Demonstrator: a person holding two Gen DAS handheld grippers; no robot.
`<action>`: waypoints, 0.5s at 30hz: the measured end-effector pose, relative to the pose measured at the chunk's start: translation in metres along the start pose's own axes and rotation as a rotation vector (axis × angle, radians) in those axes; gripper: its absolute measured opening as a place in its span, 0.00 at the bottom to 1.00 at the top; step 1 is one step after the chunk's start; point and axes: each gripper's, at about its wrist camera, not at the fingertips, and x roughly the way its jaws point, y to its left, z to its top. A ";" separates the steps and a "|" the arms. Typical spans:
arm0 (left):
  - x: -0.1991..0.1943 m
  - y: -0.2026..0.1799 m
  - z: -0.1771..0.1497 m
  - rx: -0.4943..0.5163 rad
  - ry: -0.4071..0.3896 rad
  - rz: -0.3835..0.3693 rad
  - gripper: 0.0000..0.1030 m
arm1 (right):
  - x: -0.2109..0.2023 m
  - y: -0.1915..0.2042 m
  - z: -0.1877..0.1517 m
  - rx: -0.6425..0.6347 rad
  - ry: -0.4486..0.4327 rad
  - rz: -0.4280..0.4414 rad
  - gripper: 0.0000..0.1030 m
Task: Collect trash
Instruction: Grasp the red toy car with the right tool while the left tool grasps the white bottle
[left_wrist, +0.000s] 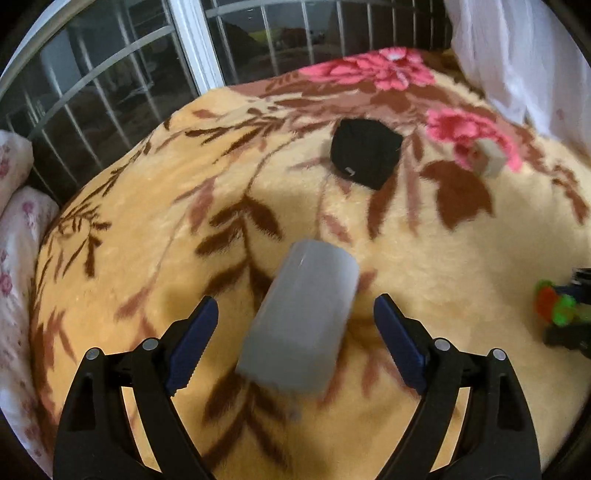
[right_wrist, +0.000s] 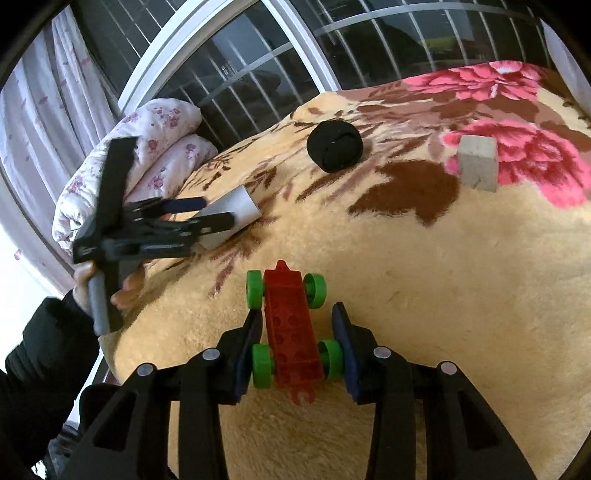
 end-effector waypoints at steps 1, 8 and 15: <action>0.010 -0.002 -0.001 -0.005 0.011 0.033 0.65 | -0.001 -0.002 0.000 0.001 0.000 0.000 0.38; 0.007 0.006 -0.013 -0.165 -0.009 0.075 0.47 | -0.002 -0.001 0.002 0.008 -0.015 0.002 0.38; -0.054 0.001 -0.032 -0.327 -0.093 0.024 0.47 | -0.008 0.003 -0.003 -0.014 -0.033 -0.019 0.38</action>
